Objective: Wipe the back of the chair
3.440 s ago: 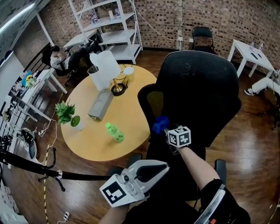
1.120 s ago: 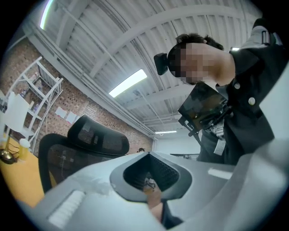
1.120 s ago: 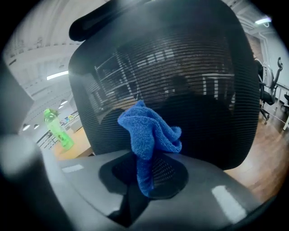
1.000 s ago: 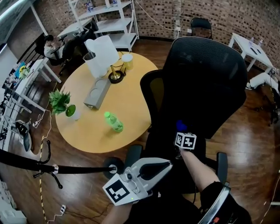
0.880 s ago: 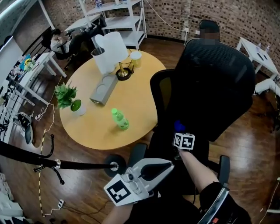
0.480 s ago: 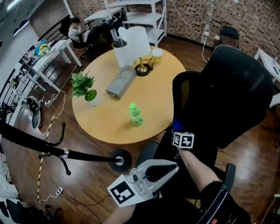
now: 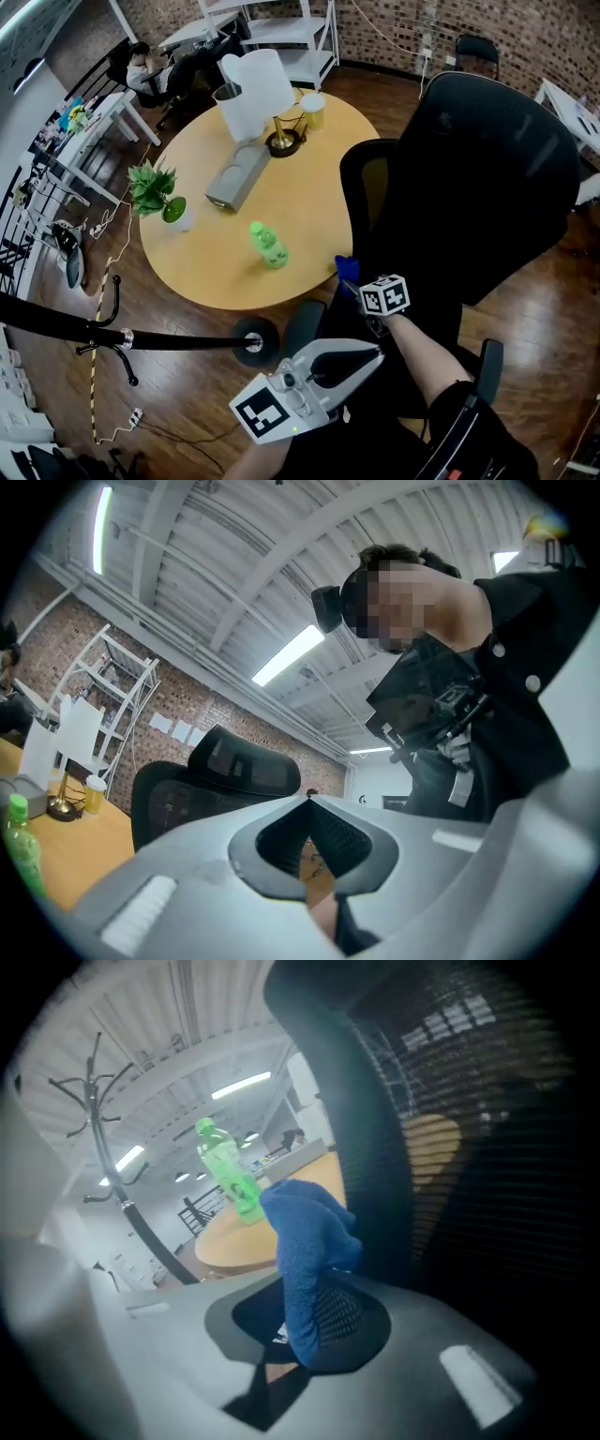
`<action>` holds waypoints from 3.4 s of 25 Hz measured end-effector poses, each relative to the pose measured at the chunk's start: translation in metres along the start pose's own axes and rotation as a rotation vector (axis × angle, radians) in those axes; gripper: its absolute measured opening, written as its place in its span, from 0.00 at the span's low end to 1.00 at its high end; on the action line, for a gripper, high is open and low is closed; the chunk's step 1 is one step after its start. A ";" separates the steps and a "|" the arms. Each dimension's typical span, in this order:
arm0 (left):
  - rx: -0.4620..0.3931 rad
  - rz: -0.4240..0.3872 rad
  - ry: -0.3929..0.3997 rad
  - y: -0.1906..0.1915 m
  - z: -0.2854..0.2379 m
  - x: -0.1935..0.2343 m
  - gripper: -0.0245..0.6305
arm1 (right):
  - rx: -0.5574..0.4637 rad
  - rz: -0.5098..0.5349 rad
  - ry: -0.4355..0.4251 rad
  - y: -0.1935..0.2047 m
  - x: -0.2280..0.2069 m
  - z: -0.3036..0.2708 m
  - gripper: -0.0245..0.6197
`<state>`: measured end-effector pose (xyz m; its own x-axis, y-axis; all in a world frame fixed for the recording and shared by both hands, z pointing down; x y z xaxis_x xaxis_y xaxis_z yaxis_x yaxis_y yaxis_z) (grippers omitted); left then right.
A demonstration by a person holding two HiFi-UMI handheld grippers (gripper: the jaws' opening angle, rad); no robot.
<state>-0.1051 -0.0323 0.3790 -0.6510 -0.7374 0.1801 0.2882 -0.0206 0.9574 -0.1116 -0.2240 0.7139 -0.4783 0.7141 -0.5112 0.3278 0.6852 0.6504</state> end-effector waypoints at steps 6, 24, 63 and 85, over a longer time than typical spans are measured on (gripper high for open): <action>0.021 0.010 0.022 0.013 -0.021 0.003 0.04 | -0.033 -0.138 0.260 0.026 -0.084 0.051 0.12; 0.086 0.066 0.312 0.047 -0.107 -0.030 0.04 | -0.189 -0.338 0.569 0.096 -0.179 0.202 0.12; 0.098 0.012 -0.011 0.000 0.060 0.023 0.04 | -0.084 -0.461 0.423 0.065 -0.064 -0.009 0.12; -0.106 -0.027 0.127 -0.042 0.025 0.002 0.04 | -0.892 -0.043 -0.180 -0.071 0.143 0.311 0.12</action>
<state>-0.1357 -0.0159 0.3446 -0.5671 -0.8151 0.1185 0.3485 -0.1071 0.9312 0.0496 -0.1259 0.4198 -0.3164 0.7534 -0.5765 -0.4751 0.4001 0.7837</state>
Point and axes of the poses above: the fingertips, and each gripper's own axes: z backward along the fingers, x to its left, y out of its underside, the point moved 6 cm from there along z, backward along the fingers, and after that the axes turned 3 degrees about -z, right-handed, at the moved point
